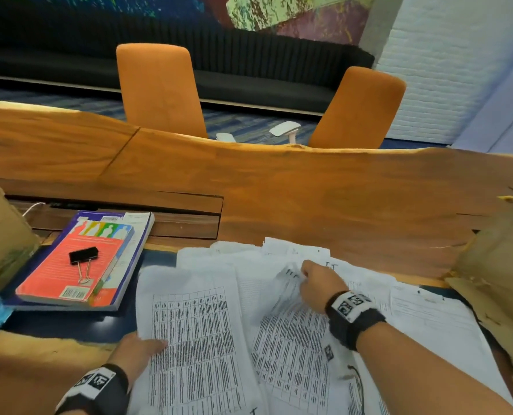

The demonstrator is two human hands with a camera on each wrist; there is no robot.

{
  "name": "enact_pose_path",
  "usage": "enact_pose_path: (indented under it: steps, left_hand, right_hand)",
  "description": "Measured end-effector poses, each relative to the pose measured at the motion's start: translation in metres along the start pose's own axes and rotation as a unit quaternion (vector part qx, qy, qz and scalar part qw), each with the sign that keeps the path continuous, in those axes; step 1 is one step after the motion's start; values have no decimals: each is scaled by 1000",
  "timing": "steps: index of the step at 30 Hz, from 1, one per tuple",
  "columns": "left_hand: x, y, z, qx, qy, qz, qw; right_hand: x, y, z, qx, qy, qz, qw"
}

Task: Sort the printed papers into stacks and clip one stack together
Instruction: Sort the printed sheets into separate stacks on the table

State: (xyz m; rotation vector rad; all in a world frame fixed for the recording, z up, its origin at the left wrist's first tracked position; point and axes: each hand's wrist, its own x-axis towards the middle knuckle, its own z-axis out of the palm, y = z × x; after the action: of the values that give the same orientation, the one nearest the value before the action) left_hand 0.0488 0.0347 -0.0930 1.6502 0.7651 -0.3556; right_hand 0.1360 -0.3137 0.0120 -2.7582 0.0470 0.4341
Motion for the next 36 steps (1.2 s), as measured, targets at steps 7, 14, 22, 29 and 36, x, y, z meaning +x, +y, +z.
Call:
enact_pose_path:
  steps: [7, 14, 22, 29, 36]
  left_hand:
    - [-20, 6, 4, 17, 9, 13, 1000]
    - [-36, 13, 12, 30, 29, 21, 999]
    - [-34, 13, 15, 76, 49, 18, 996]
    - [-35, 12, 18, 82, 47, 13, 995]
    - [-40, 16, 16, 78, 45, 18, 996]
  right_hand:
    - [-76, 96, -56, 155, -24, 109, 982]
    - [-107, 174, -42, -78, -158, 172, 969]
    - [-94, 204, -61, -157, -102, 151, 971]
    - [-73, 201, -11, -105, -97, 57, 988]
    - [-70, 192, -4, -211, -96, 42, 972]
